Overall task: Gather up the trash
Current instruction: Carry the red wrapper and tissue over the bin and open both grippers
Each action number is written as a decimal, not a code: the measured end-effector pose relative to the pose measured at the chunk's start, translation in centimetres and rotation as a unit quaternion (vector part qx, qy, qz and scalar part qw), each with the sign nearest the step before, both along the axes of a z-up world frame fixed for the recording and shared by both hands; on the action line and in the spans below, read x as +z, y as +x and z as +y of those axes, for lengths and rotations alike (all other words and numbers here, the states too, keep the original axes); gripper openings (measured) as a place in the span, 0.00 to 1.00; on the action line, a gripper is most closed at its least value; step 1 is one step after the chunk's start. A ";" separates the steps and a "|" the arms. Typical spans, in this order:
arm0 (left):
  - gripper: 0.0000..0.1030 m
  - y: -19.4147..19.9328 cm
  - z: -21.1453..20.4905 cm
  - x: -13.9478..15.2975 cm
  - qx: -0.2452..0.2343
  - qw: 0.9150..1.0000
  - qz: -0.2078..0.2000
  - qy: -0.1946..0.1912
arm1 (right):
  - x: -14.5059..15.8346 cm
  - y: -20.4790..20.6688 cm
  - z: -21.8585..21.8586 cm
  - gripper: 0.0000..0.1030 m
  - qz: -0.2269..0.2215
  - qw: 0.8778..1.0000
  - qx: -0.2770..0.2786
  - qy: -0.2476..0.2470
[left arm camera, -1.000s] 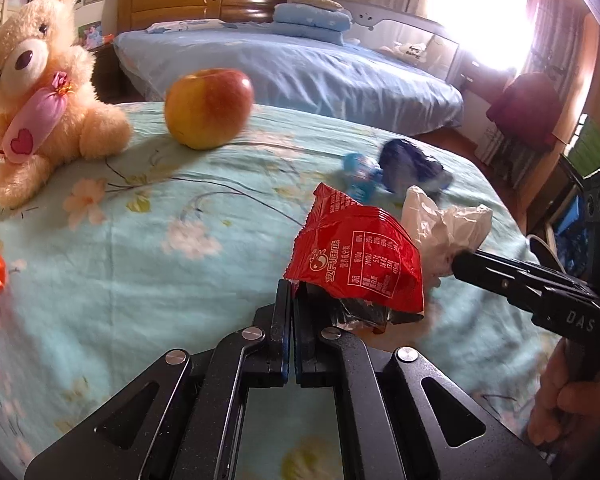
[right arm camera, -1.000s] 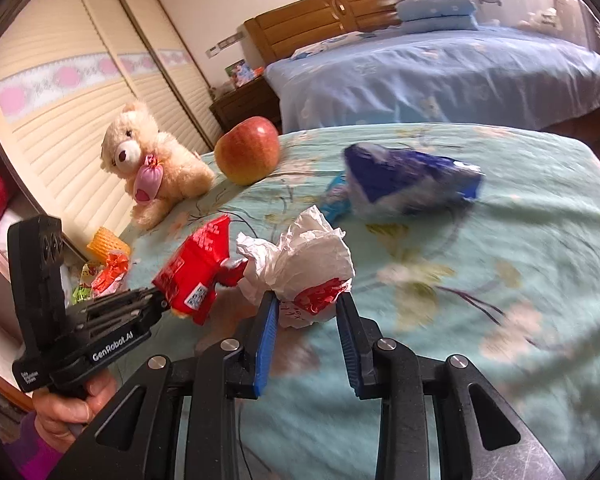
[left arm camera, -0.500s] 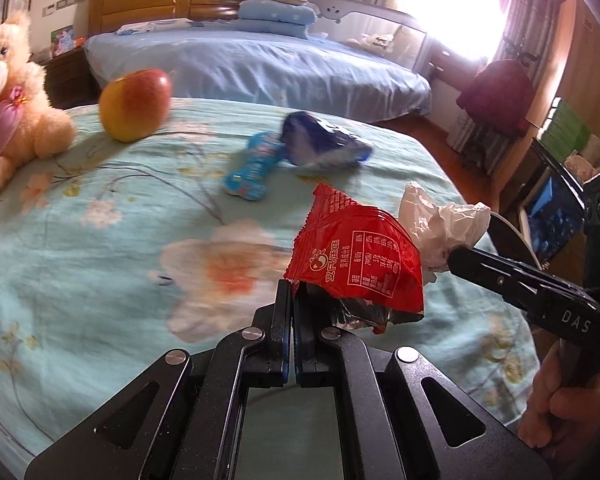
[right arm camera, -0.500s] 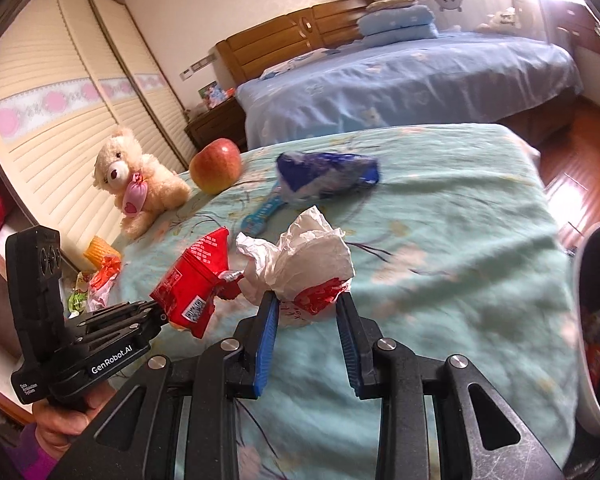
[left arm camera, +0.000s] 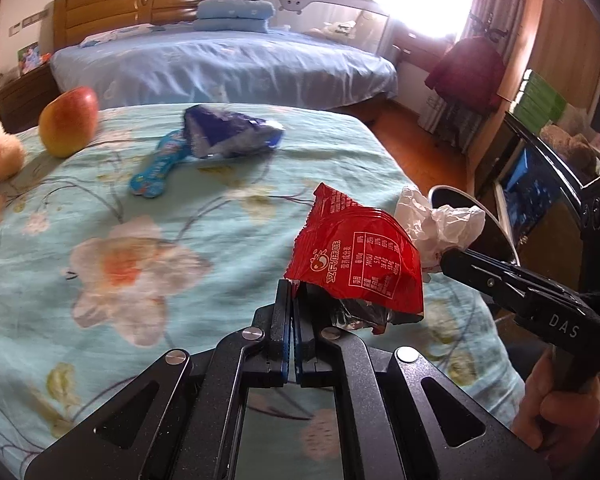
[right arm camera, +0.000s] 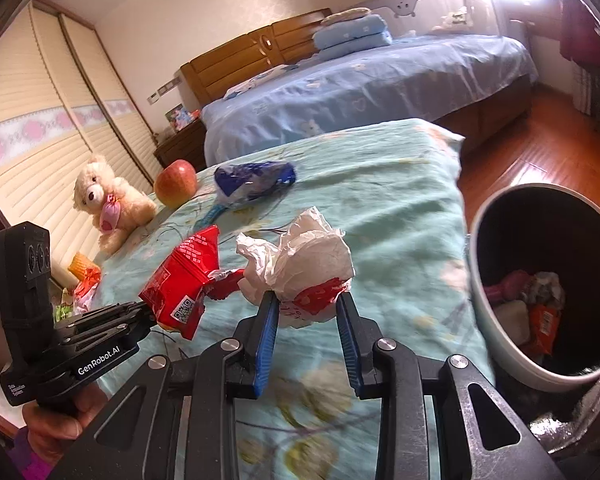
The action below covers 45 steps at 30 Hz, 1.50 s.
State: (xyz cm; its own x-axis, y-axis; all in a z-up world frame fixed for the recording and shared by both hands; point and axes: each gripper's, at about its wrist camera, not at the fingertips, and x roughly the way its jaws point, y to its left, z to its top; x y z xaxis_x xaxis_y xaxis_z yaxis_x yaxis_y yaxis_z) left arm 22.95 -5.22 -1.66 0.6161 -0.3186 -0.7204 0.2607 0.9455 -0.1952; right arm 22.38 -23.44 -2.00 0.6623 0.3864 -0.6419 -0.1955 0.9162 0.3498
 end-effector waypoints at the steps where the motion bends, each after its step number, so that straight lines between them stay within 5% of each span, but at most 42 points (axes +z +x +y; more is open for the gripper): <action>1: 0.01 0.0 -0.4 0.0 -0.003 1.000 0.000 0.001 | 0.0 -0.2 -0.4 0.29 0.000 1.000 -0.004 0.001; 45: 0.01 1.3 -12.8 0.3 -0.092 0.996 0.010 0.020 | -0.4 -3.5 -12.6 0.29 -0.004 0.991 -0.132 0.013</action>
